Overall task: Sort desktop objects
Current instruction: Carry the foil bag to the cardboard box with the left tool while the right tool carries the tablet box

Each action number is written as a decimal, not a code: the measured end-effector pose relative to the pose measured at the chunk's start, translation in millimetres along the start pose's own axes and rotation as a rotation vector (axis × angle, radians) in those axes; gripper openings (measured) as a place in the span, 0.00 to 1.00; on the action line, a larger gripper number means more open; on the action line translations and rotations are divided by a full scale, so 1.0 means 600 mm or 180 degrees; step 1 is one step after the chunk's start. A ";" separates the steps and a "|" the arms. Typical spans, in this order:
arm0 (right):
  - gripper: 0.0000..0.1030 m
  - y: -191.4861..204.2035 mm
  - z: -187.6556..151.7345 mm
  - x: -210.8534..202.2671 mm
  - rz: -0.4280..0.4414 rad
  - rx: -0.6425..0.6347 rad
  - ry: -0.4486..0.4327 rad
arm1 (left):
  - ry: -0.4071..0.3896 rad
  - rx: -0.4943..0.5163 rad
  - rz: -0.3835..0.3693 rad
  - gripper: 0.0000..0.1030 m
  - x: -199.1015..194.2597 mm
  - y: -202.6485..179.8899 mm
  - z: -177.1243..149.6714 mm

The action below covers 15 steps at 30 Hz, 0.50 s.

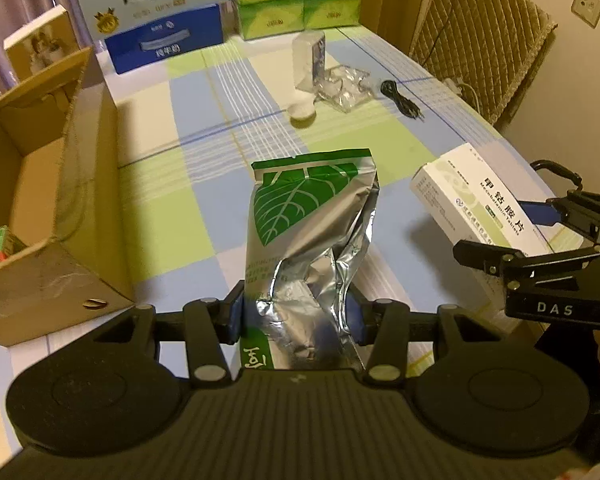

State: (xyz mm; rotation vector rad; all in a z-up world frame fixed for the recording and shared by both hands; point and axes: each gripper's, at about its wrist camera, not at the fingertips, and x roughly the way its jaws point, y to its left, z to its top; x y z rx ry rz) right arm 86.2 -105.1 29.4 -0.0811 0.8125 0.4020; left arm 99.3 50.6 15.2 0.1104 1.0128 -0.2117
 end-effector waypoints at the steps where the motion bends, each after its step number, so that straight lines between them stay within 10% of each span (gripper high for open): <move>1: 0.66 0.005 0.005 -0.004 0.0010 -0.0016 -0.0024 | -0.0017 -0.0006 0.0008 0.42 -0.005 0.002 0.001; 15: 0.66 0.074 0.047 -0.038 0.0159 -0.0154 -0.0189 | -0.0189 -0.0136 0.0133 0.42 -0.073 0.044 -0.010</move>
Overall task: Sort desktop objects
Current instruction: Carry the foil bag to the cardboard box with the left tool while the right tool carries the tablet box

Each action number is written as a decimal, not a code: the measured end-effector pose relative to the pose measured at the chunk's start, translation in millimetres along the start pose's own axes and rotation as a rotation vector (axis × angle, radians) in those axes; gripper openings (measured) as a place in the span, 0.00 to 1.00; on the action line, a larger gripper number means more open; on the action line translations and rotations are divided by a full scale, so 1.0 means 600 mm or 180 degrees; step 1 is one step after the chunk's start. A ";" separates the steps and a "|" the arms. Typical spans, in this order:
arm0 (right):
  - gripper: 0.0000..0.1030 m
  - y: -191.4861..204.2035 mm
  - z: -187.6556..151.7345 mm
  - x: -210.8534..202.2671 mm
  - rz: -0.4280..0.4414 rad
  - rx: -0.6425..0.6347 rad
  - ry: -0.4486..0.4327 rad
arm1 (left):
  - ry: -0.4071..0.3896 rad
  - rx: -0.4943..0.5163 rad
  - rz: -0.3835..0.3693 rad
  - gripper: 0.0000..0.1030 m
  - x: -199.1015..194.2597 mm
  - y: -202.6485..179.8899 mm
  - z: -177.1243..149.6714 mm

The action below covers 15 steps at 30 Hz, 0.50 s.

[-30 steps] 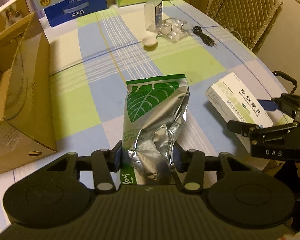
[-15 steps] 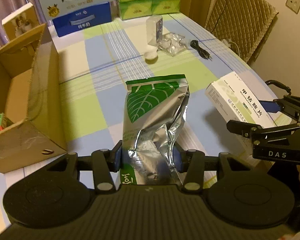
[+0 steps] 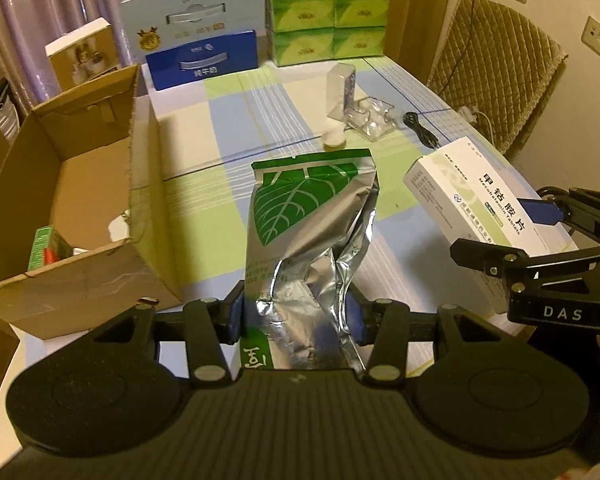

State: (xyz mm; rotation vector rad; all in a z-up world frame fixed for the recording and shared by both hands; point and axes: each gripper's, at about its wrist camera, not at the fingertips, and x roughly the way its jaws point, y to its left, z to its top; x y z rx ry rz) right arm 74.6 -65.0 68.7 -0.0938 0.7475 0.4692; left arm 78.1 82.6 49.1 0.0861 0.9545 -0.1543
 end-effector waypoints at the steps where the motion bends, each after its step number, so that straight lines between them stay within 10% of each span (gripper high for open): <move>1: 0.66 0.002 0.002 -0.001 0.0009 -0.0005 -0.0007 | -0.0007 -0.0007 0.0005 0.42 -0.003 0.003 0.000; 15: 0.66 0.092 0.049 0.019 0.0280 -0.0199 -0.0030 | -0.0095 -0.0199 0.0135 0.42 -0.056 0.095 -0.010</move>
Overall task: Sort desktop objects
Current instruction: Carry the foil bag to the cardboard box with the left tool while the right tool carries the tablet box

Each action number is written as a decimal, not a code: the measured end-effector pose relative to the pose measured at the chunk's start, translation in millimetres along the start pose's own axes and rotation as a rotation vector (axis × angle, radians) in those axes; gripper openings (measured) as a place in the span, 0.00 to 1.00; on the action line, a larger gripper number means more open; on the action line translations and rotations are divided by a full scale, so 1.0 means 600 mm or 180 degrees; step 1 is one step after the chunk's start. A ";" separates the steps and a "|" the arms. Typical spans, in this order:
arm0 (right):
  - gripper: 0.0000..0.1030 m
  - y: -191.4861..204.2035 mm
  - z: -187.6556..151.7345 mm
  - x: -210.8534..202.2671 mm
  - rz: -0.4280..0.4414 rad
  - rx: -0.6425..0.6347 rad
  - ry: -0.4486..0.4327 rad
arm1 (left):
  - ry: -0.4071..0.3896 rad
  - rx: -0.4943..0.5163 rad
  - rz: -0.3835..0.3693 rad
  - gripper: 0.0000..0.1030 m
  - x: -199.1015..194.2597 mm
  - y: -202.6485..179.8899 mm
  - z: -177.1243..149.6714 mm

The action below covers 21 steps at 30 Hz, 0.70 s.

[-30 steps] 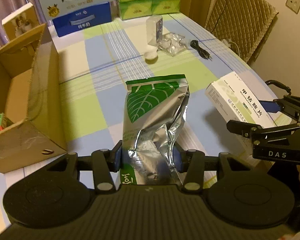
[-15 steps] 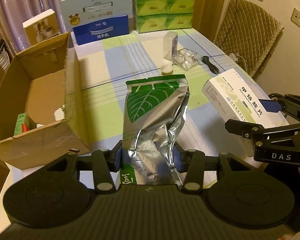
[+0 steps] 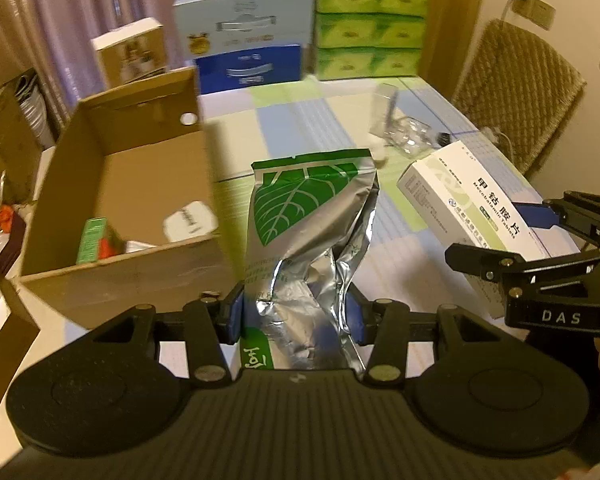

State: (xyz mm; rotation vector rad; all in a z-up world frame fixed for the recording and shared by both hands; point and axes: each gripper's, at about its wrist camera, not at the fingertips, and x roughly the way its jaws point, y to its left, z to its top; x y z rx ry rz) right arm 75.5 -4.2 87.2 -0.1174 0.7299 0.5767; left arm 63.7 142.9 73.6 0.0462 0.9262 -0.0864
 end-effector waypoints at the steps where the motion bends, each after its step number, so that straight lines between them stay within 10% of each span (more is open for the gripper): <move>1: 0.66 0.010 0.005 0.003 0.0025 -0.0028 -0.0004 | -0.0007 -0.0027 0.0013 0.42 -0.005 0.011 0.001; 21: 0.66 0.174 0.181 0.157 0.0396 -0.0323 0.0004 | -0.0120 -0.0466 0.0311 0.42 -0.024 0.266 0.112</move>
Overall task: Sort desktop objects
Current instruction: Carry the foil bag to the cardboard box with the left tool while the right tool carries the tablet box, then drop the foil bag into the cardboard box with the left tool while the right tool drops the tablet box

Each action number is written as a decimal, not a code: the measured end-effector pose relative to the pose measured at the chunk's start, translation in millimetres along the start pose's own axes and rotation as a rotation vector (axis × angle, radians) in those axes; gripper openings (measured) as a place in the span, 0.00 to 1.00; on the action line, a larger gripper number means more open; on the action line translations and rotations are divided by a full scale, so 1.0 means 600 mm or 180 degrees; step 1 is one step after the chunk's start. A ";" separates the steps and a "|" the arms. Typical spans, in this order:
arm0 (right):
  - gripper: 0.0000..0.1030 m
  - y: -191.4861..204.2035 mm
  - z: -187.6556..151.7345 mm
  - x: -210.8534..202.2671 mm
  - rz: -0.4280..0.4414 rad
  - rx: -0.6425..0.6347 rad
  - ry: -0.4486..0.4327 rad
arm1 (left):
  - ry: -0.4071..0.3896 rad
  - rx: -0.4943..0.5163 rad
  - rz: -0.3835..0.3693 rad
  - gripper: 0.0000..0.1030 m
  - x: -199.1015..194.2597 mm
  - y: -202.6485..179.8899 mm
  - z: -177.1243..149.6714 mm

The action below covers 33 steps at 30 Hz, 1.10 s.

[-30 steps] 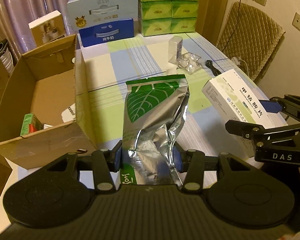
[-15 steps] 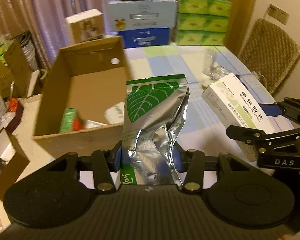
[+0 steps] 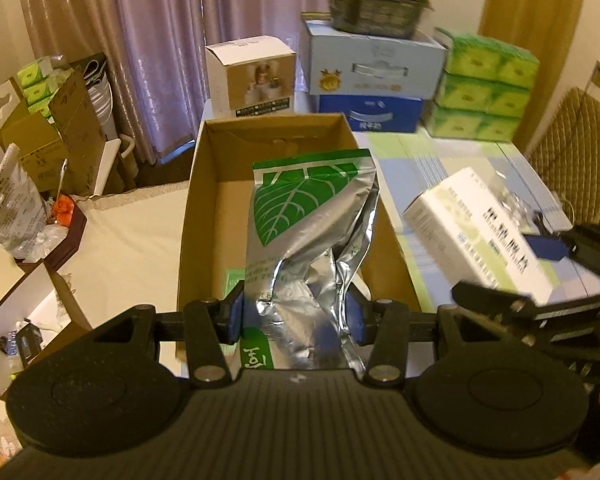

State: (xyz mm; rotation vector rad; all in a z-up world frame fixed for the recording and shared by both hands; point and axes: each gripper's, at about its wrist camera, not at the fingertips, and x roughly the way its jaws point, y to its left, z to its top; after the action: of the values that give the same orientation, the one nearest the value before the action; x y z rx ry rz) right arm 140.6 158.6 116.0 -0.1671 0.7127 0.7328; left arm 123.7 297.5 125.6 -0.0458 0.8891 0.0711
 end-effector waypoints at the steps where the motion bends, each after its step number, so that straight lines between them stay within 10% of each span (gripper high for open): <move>1: 0.66 0.001 0.006 0.014 0.0002 -0.0007 0.0015 | -0.0002 -0.0033 -0.0021 0.42 0.009 0.007 0.008; 15: 0.66 -0.017 0.029 0.147 -0.0027 -0.0006 0.0147 | -0.0028 -0.0514 -0.0175 0.52 0.136 0.084 0.044; 33: 0.84 -0.034 0.009 0.092 0.0182 0.0268 -0.0029 | -0.0215 -0.0608 0.0019 0.64 0.037 0.101 -0.009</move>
State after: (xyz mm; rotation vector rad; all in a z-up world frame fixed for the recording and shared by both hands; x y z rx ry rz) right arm 186.3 176.0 82.0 -0.0669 0.7408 0.7562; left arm 128.7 358.5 104.2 -0.2177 0.8128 0.1622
